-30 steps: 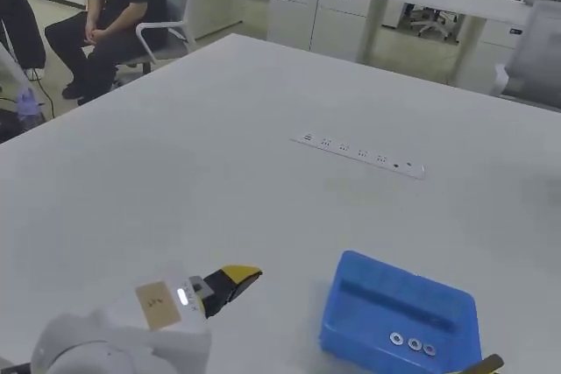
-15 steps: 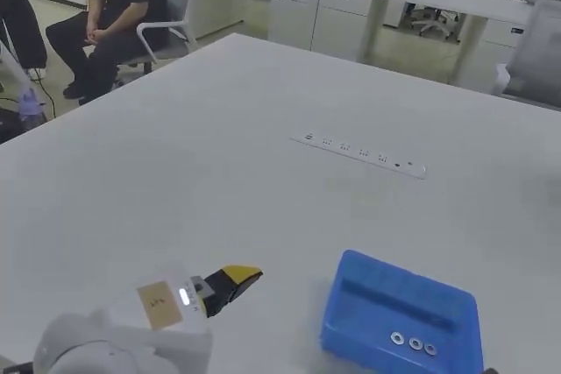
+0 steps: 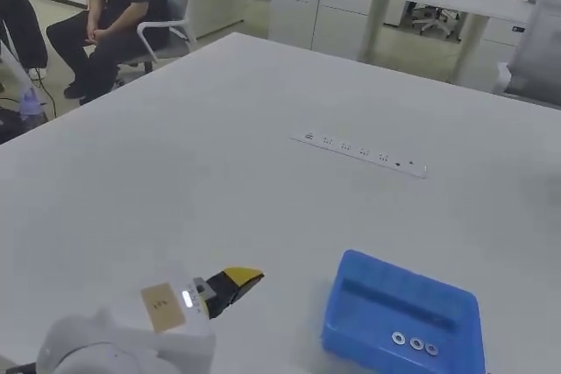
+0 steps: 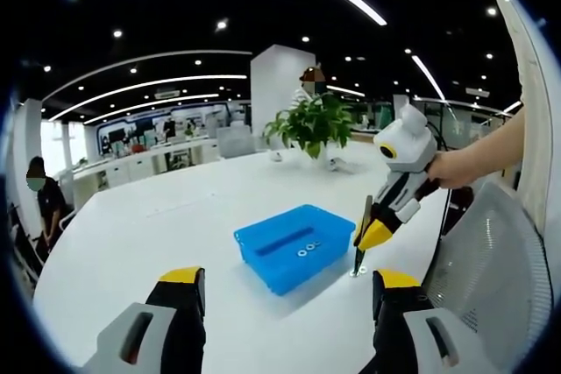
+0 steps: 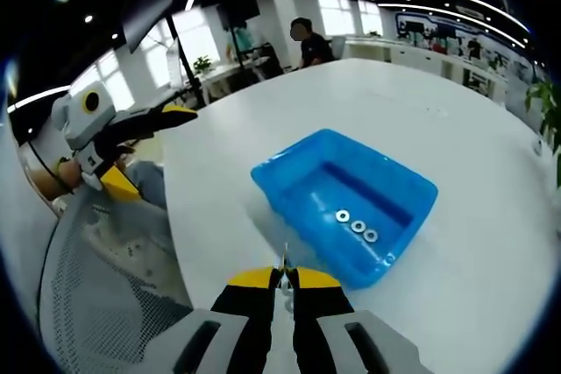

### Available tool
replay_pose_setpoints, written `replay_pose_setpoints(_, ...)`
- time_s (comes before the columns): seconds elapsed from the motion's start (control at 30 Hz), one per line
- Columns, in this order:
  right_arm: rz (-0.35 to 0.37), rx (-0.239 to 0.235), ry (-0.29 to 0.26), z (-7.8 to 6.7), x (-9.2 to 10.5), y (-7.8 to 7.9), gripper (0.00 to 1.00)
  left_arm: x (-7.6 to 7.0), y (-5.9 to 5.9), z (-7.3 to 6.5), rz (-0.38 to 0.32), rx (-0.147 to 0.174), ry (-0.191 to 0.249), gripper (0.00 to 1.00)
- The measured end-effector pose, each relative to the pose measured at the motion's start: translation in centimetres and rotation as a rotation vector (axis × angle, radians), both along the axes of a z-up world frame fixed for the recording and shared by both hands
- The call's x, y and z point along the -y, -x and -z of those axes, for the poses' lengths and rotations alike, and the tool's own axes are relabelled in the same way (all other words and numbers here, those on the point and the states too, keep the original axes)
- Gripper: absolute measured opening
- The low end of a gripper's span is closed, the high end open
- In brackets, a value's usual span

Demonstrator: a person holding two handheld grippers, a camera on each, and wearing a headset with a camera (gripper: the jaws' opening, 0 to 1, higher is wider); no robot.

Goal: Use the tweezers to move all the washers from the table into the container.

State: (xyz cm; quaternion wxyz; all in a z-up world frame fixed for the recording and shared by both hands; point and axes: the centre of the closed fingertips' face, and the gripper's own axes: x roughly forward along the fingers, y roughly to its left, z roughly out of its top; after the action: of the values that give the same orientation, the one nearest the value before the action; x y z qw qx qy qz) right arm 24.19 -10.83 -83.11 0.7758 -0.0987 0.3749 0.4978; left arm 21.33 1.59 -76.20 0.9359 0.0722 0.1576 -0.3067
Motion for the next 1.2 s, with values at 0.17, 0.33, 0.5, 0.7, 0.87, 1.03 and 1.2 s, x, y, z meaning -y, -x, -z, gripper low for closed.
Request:
replay_pose_setpoints(0.17, 0.003, -0.003, -0.002, 0.1, -0.1, 0.0, 0.04, 0.1, 0.0, 0.1, 0.005, -0.004, -0.004, 0.79)
replay_pose_setpoints(0.33, 0.003, 0.005, 0.002, 0.1, -0.2, 0.1, 0.04, 0.2, 0.1, 0.2, 0.011, -0.006, -0.009, 0.79)
replay_pose_setpoints(0.5, -0.020, 0.034, 0.030, 0.2, -0.3, 0.4, 0.04, 0.1, 0.1, 0.2, 0.010, -0.006, -0.012, 0.79)
replay_pose_setpoints(0.7, -0.054, 0.089, 0.060, 0.2, -0.7, 0.7, 0.04, 0.0, 0.1, 0.3, 0.009, -0.006, -0.016, 0.78)
replay_pose_setpoints(0.87, -0.065, 0.114, 0.065, 0.2, -1.1, 1.0, 0.04, -0.1, 0.1, 0.4, 0.007, -0.006, -0.025, 0.77)
replay_pose_setpoints(1.03, -0.035, 0.110, 0.050, 0.2, -0.9, 0.8, 0.03, -0.1, 0.0, 0.4, 0.007, -0.006, -0.025, 0.77)
replay_pose_setpoints(1.2, -0.027, 0.108, 0.039, 0.2, -0.9, 0.7, 0.03, 0.2, 0.1, 0.1, 0.014, 0.000, -0.001, 0.79)
